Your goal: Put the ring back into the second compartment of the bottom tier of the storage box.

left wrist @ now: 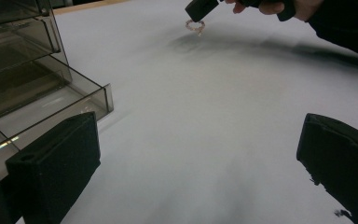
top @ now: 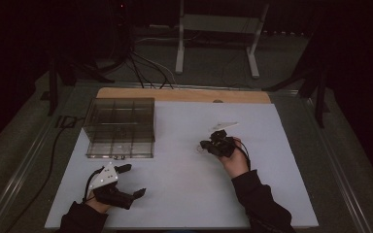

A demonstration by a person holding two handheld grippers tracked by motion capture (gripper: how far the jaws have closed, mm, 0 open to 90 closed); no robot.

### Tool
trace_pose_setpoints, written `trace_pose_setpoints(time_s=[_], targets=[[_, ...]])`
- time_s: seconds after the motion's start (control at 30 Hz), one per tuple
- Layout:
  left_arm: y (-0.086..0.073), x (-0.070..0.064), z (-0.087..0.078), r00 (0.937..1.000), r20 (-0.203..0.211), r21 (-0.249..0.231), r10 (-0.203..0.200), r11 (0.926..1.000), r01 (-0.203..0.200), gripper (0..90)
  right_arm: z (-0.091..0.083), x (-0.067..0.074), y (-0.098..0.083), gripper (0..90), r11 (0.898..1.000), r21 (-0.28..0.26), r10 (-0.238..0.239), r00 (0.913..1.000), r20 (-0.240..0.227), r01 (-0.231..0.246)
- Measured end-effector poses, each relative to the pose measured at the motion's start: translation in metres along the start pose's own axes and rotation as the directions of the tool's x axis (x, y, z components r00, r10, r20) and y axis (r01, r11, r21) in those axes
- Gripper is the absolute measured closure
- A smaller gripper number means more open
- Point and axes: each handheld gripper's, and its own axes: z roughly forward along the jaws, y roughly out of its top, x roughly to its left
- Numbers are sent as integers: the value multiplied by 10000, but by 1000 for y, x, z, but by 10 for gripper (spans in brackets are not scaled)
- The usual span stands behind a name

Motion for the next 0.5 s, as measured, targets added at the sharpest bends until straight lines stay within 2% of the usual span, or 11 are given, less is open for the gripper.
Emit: trace_pose_setpoints(time_s=[0.5], targets=[[0, 1, 0, 10000, 34, -50, -68, 10000, 68, 6, 8, 19, 19, 884, 9991, -29, -412, 9986, -337, 412]])
